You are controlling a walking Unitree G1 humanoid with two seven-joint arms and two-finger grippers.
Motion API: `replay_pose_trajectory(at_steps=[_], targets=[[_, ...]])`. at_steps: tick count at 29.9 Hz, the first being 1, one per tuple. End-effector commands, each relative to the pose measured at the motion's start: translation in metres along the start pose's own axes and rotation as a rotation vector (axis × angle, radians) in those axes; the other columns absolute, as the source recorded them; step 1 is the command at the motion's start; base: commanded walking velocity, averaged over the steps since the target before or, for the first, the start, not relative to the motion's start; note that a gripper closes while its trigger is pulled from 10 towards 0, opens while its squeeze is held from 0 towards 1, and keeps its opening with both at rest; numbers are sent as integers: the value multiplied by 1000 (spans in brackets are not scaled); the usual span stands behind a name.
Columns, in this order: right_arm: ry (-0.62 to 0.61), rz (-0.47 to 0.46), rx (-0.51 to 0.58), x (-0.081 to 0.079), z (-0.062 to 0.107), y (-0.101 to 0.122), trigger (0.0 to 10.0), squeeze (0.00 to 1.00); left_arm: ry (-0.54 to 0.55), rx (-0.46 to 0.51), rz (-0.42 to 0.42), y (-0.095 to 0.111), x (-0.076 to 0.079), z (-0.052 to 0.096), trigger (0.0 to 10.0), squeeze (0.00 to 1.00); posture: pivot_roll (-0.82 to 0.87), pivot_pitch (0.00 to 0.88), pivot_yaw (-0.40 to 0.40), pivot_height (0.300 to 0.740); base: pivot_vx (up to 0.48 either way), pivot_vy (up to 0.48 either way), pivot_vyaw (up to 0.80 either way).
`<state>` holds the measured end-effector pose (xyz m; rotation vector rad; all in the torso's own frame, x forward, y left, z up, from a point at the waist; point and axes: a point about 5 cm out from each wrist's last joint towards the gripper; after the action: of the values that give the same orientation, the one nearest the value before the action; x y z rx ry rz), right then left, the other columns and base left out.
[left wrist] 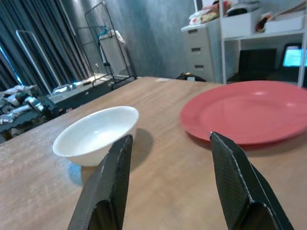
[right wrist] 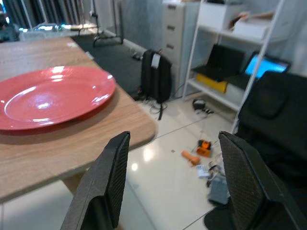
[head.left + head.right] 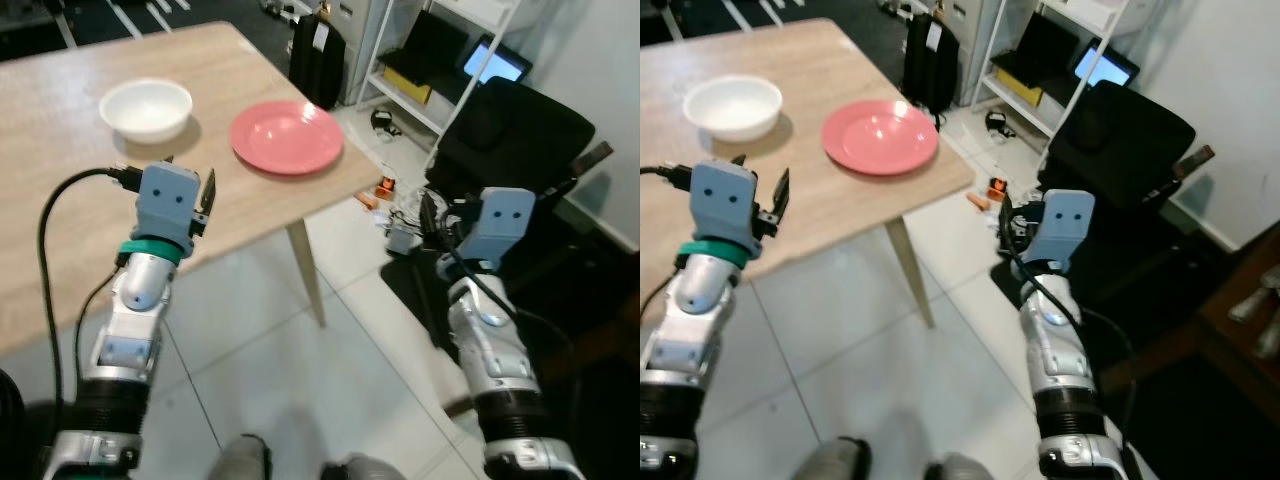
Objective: Setting the table
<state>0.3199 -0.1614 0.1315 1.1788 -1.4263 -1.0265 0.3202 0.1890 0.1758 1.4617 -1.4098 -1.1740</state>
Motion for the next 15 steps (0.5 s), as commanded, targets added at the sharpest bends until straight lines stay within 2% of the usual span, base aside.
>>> replay_pose_trajectory(at_steps=[1,15], targets=[[-24,12,-17,6,3,-4,10000,0,-19,-10,6,-1,5,0,10000,55,91,6,-5,740,480,0,0],[-29,6,-12,4,1,-2,10000,0,-76,-30,11,-2,13,0,10000,47,95,2,0,740,480,0,0]])
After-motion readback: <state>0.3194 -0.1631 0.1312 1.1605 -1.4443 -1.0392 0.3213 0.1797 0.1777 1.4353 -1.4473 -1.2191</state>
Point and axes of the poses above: a point about 5 cm out from each wrist's last joint towards the gripper, its own z axis pointing back from the gripper into the wrist, its own y axis along the axis of the wrist's last joint, x = y × z, and after that the axes turned 14 degrees about z, right-handed
